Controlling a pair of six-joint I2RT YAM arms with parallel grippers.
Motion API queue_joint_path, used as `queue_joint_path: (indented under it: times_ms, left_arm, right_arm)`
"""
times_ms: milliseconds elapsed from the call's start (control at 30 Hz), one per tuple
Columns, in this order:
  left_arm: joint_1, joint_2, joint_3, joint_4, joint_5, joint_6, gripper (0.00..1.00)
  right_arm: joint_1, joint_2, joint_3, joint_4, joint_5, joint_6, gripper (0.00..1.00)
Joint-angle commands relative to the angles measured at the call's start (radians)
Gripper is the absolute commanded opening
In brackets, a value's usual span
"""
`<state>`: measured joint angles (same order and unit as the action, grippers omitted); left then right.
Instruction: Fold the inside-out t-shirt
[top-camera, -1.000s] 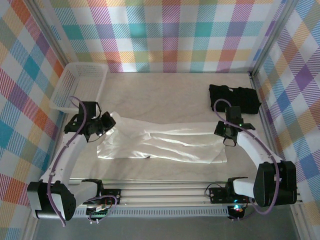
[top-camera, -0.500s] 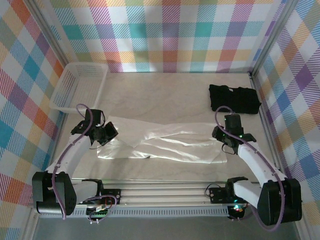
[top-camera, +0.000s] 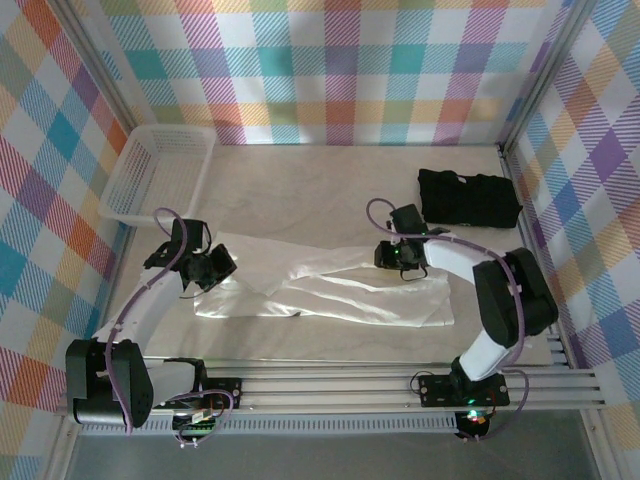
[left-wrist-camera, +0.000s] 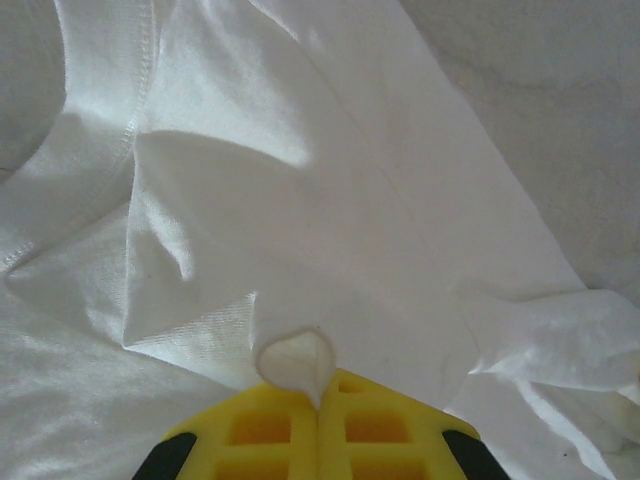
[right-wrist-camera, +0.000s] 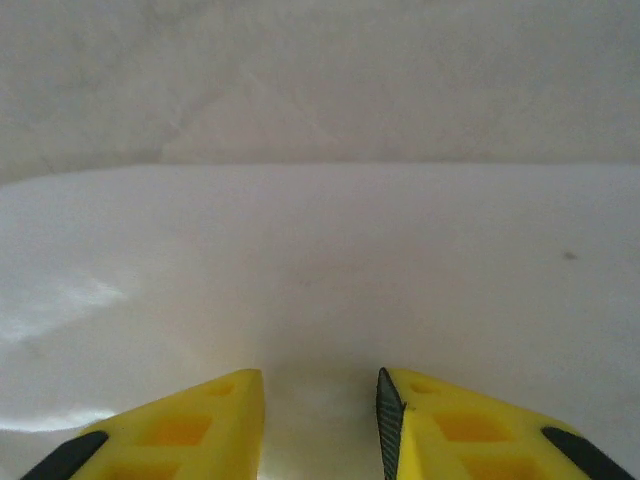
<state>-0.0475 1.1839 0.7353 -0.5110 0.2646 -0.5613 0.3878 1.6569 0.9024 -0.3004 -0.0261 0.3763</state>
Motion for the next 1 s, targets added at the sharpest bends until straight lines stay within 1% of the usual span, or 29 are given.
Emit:
queue_joint_path:
  times_ms: [0,33,100,200,300,400,533,633,767,933,967]
  left_arm:
    - [0.018,-0.005,-0.022,0.021,-0.015,-0.007,0.0]
    - [0.02,-0.009,-0.025,0.02,-0.009,-0.009,0.0]
    - [0.021,-0.016,-0.031,0.017,0.003,-0.011,0.0]
    - [0.021,-0.028,-0.05,0.023,0.024,-0.017,0.0]
    - [0.021,-0.028,-0.06,0.03,0.036,-0.023,0.0]
    - [0.021,-0.035,-0.057,0.035,0.033,-0.026,0.0]
    - [0.021,-0.03,-0.048,0.032,0.026,-0.019,0.0]
    - [0.021,-0.022,-0.048,0.041,0.032,-0.018,0.0]
    - [0.021,-0.018,-0.048,0.042,0.042,-0.013,0.0]
    - [0.021,-0.017,-0.047,0.041,0.047,-0.008,0.0]
    - [0.021,-0.017,-0.047,0.04,0.048,-0.005,0.0]
  right_arm:
    - [-0.004,0.02,0.006,-0.136,0.019,0.007,0.3]
    - [-0.004,0.004,-0.006,-0.144,0.029,0.006,0.29]
    - [-0.003,-0.05,-0.029,-0.122,0.033,-0.011,0.3]
    - [0.015,-0.147,-0.055,-0.034,-0.009,-0.07,0.36]
    - [0.11,-0.215,-0.068,0.085,-0.041,-0.179,0.44]
    - [0.274,-0.225,-0.057,0.193,-0.021,-0.3,0.59]
    - [0.506,-0.134,-0.011,0.359,0.06,-0.403,0.74]
    - [0.628,-0.008,0.061,0.46,0.108,-0.463,0.84]
    - [0.708,0.134,0.148,0.568,0.133,-0.526,0.9]
    - [0.761,0.269,0.242,0.626,0.169,-0.581,0.92]
    - [0.769,0.297,0.261,0.638,0.203,-0.59,0.92]
